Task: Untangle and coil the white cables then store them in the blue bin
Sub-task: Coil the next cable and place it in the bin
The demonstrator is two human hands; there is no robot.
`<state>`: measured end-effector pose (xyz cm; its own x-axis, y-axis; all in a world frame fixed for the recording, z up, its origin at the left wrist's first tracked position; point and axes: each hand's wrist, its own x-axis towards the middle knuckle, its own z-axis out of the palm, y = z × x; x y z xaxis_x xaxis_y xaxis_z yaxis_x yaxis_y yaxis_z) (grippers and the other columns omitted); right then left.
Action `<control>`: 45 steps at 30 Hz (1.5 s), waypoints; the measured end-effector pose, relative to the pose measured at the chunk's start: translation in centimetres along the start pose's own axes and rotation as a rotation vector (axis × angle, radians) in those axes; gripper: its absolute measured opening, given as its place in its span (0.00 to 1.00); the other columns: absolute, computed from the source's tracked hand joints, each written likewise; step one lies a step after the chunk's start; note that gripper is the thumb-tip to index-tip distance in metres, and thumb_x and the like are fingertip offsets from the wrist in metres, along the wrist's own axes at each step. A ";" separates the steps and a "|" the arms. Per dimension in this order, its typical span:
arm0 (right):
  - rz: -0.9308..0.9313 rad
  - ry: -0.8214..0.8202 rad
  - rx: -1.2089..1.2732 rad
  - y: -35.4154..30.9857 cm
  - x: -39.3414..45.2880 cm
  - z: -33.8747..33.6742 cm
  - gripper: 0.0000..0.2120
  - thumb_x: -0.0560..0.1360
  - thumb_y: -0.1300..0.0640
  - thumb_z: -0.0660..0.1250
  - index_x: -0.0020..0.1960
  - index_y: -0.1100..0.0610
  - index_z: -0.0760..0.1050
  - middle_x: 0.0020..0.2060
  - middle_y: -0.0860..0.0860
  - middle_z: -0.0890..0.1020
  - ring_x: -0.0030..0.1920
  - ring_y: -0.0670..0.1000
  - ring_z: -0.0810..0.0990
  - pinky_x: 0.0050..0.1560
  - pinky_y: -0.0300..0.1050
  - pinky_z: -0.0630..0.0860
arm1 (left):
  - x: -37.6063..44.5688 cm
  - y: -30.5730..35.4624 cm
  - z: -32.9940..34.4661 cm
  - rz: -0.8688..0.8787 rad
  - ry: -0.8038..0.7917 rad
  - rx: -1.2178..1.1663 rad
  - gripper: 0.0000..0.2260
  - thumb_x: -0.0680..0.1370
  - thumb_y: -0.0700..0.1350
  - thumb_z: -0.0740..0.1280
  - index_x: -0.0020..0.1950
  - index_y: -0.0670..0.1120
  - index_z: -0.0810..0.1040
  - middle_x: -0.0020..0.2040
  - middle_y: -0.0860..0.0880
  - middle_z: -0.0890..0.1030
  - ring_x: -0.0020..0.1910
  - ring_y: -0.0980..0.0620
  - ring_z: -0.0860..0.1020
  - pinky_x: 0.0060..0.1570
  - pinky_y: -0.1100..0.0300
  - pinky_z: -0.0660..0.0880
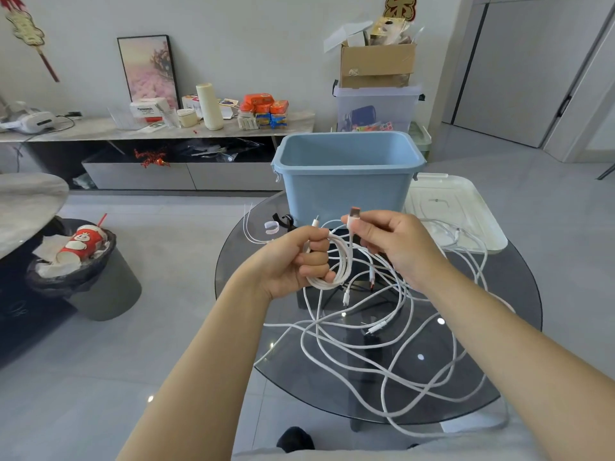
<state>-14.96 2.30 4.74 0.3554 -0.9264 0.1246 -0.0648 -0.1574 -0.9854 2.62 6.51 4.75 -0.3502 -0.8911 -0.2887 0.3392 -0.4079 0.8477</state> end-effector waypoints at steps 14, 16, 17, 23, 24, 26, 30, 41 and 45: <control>-0.301 0.076 -0.372 -1.0 -1.1 1.3 0.05 0.71 0.59 0.73 0.40 0.49 0.81 0.37 0.45 0.83 0.38 0.45 0.80 0.42 0.38 0.76 | -0.1 -0.1 1.2 -0.014 0.031 0.097 0.23 0.77 0.61 0.56 0.32 0.44 0.68 0.21 0.53 0.57 0.20 0.55 0.58 0.38 0.58 0.75; -0.295 0.044 -0.387 -1.0 -1.0 1.3 0.04 0.71 0.59 0.72 0.41 0.50 0.82 0.36 0.44 0.83 0.37 0.43 0.79 0.42 0.36 0.75 | -0.2 -0.3 1.1 0.001 0.027 0.142 0.22 0.79 0.59 0.56 0.33 0.44 0.67 0.21 0.54 0.57 0.20 0.55 0.57 0.38 0.58 0.75; -0.294 0.024 -0.392 -0.9 -0.9 1.3 0.04 0.71 0.59 0.72 0.41 0.51 0.81 0.35 0.44 0.83 0.36 0.42 0.79 0.42 0.35 0.75 | -0.3 -0.4 1.1 0.005 0.012 0.148 0.21 0.80 0.57 0.56 0.33 0.44 0.67 0.21 0.54 0.57 0.19 0.56 0.57 0.37 0.59 0.75; -0.278 -0.004 -0.271 -1.2 -0.8 0.5 0.05 0.74 0.58 0.70 0.45 0.48 0.79 0.42 0.45 0.82 0.42 0.42 0.80 0.47 0.35 0.75 | -0.4 -0.4 0.9 0.070 -0.045 -0.028 0.16 0.75 0.50 0.59 0.29 0.46 0.68 0.19 0.56 0.58 0.17 0.58 0.57 0.34 0.60 0.75; -0.240 -0.031 -0.239 -1.2 -0.6 0.3 0.05 0.75 0.54 0.68 0.49 0.45 0.78 0.46 0.45 0.82 0.46 0.42 0.80 0.51 0.36 0.75 | -0.4 -0.3 0.8 0.084 -0.040 -0.064 0.15 0.73 0.50 0.59 0.28 0.47 0.68 0.18 0.56 0.58 0.17 0.58 0.57 0.34 0.60 0.75; -0.081 -0.183 -0.141 -1.0 -0.6 -0.2 0.12 0.74 0.44 0.63 0.56 0.44 0.76 0.53 0.46 0.81 0.53 0.44 0.80 0.59 0.43 0.74 | -0.3 -0.3 0.8 0.107 -0.031 -0.097 0.14 0.72 0.49 0.59 0.27 0.47 0.66 0.18 0.55 0.58 0.17 0.57 0.58 0.34 0.60 0.75; 0.011 -0.242 -0.265 -0.3 -0.8 0.2 0.23 0.79 0.44 0.56 0.51 0.63 0.76 0.37 0.51 0.80 0.40 0.50 0.80 0.57 0.54 0.74 | -0.1 -0.3 1.0 0.134 -0.024 -0.105 0.13 0.72 0.48 0.57 0.29 0.46 0.64 0.18 0.54 0.59 0.19 0.55 0.61 0.37 0.59 0.78; -0.296 -0.051 -0.722 0.2 0.0 0.9 0.11 0.79 0.57 0.62 0.48 0.59 0.82 0.43 0.56 0.84 0.45 0.55 0.79 0.48 0.47 0.70 | 0.7 -1.2 1.5 0.055 0.145 0.274 0.11 0.81 0.40 0.51 0.43 0.40 0.70 0.33 0.44 0.69 0.37 0.46 0.77 0.56 0.43 0.77; -0.239 -0.076 -0.642 0.4 0.1 0.7 0.11 0.79 0.55 0.62 0.45 0.50 0.82 0.40 0.52 0.84 0.42 0.54 0.79 0.45 0.46 0.71 | 0.6 -1.2 1.4 0.057 0.123 0.258 0.13 0.83 0.50 0.54 0.48 0.42 0.70 0.31 0.48 0.69 0.36 0.49 0.75 0.48 0.51 0.79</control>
<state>-14.31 2.43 4.28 0.4913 -0.8181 0.2989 -0.5076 -0.5478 -0.6650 0.80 6.74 4.16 -0.2234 -0.9348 -0.2760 0.1163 -0.3067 0.9447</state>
